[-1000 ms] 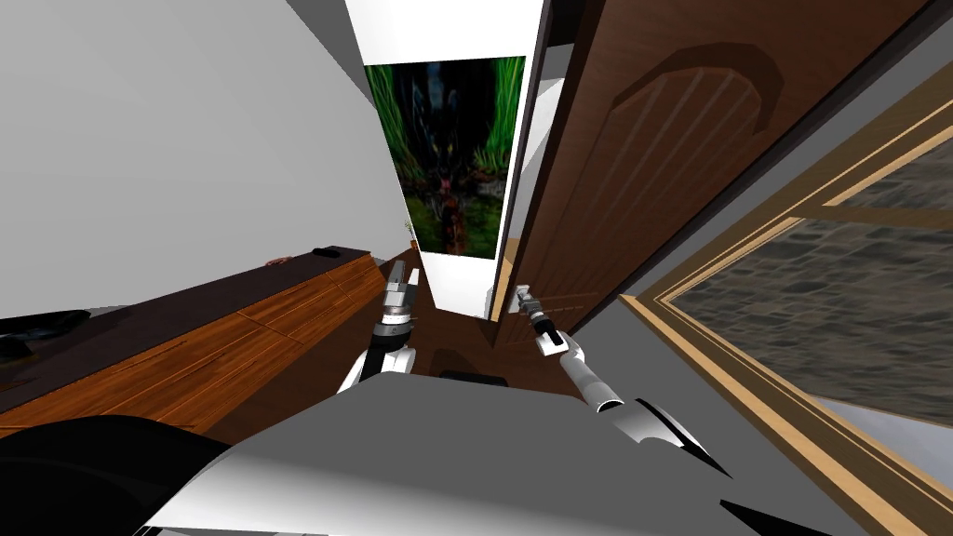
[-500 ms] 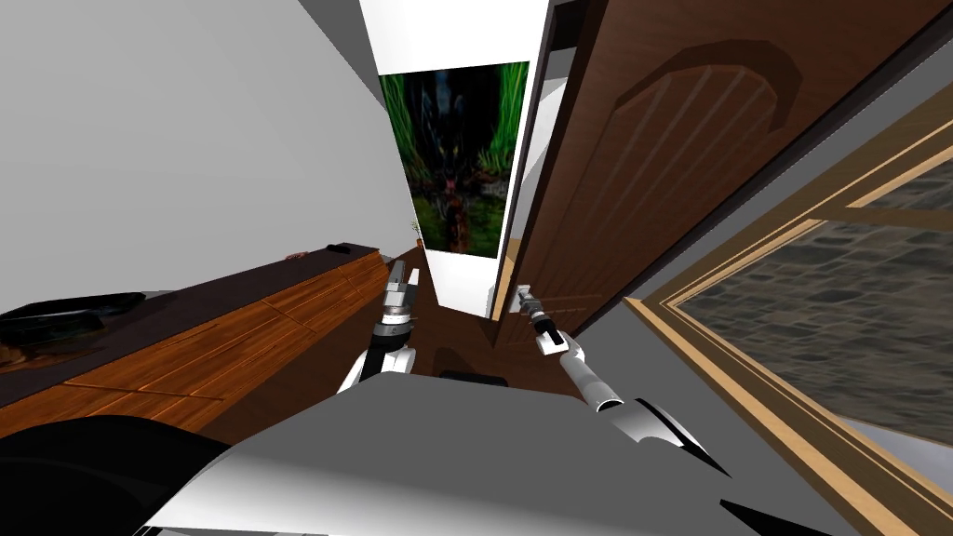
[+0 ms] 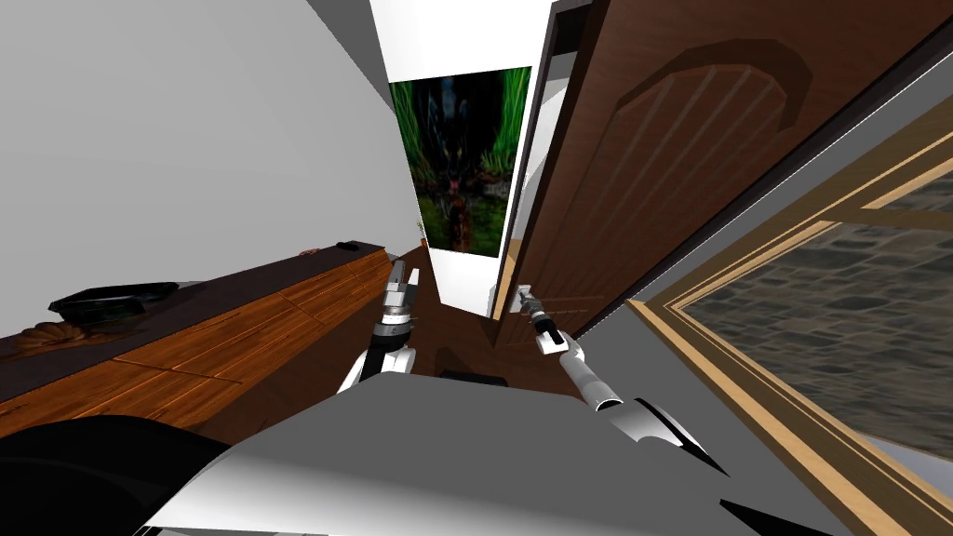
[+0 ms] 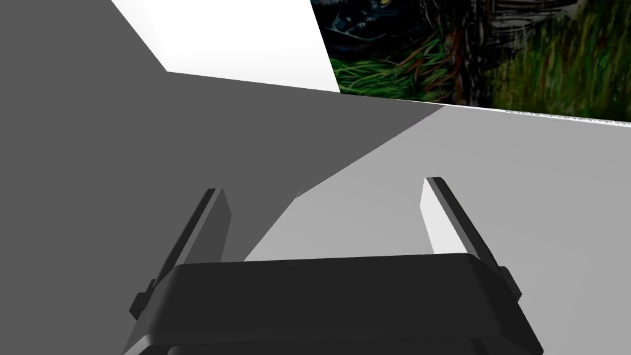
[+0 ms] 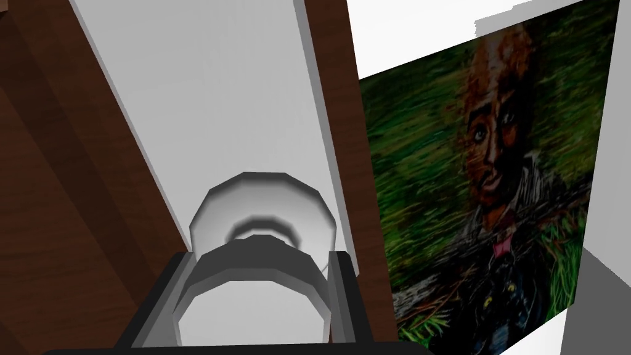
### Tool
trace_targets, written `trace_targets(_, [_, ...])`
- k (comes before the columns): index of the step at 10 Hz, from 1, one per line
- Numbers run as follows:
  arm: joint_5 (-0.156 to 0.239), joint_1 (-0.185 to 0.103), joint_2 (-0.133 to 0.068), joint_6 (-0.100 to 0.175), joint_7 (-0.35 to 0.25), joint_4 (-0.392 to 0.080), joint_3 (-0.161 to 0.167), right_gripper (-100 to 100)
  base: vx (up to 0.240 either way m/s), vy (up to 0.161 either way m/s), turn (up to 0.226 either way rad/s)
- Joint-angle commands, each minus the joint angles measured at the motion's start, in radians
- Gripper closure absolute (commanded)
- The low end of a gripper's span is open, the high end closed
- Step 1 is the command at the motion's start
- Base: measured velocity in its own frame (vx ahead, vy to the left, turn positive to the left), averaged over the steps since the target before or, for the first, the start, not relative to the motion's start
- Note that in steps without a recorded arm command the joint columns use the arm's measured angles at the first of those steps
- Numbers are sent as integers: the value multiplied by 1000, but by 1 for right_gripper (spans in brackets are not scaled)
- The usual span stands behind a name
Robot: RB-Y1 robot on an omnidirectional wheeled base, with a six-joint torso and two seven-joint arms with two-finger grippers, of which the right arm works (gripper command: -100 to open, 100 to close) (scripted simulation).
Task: Pull the door open
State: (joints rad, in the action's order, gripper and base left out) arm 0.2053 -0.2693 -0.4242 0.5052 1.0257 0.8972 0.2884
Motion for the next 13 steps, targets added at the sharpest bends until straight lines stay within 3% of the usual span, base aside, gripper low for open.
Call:
trace_targets(1, [8,1,2,-1,-35,0,-2,100,-45,-45,77])
trace_targets(13, [79,-2,13,-7,-332,-5,-29,100,-44,-37,73])
